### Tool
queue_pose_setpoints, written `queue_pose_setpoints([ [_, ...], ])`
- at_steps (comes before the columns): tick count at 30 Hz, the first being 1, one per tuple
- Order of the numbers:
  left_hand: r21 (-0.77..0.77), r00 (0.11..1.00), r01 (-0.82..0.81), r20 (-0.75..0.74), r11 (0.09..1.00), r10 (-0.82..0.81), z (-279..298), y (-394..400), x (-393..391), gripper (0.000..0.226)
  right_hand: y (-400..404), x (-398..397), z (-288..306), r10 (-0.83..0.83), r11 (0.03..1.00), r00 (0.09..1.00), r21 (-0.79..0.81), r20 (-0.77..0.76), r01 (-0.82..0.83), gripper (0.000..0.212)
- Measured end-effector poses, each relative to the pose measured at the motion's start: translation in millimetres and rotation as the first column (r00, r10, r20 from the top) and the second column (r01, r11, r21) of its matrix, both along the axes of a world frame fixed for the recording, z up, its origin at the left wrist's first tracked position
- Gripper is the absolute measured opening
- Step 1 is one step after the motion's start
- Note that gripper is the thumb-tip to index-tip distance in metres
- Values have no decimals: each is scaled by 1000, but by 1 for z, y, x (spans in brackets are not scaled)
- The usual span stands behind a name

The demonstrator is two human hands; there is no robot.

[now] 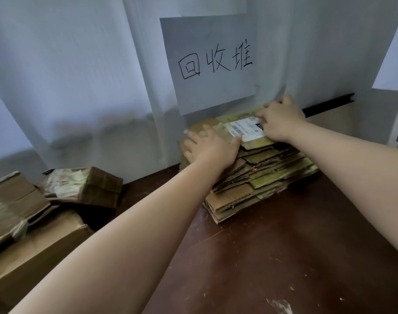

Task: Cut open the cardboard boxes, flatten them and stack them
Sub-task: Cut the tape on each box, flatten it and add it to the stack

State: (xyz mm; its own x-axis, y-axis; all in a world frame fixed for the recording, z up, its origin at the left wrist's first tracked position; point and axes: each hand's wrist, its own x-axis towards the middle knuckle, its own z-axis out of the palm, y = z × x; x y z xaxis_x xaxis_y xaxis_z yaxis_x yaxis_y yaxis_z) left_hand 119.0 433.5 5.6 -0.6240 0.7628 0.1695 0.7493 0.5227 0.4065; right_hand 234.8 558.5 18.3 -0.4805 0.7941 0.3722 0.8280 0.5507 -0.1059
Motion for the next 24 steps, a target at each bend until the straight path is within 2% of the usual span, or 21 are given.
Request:
queue_pose_setpoints([
  [3, -168, 934, 169, -287, 971, -212, -10, 6, -13, 92, 9, -1, -22, 80, 995, 988, -72, 136, -71, 40],
  [4, -220, 905, 208, -328, 953, -273, -15, 7, -17, 91, 11, 1, -30, 96, 990, 986, -117, 138, -80, 43],
  [6, -270, 891, 263, -301, 926, -340, -27, 10, -23, 87, 11, 3, -43, 117, 973, 991, -209, 59, -103, 47],
  [10, -194, 904, 303, -252, 933, -345, -54, 12, -25, 79, 9, 4, -53, 156, 949, 983, -261, -98, -177, 47],
  [16, -189, 917, 282, -236, 941, -322, -56, 18, -30, 75, 26, -8, -50, 135, 939, 988, -308, -78, -153, 44],
  [19, -194, 919, 284, -222, 939, -324, -57, 19, -31, 74, 29, -13, -52, 105, 955, 994, -275, -36, -111, 44],
  [24, -110, 906, 267, -311, 957, -288, -67, 17, -29, 74, 25, -9, -72, 131, 967, 981, -201, -146, -159, 46],
])
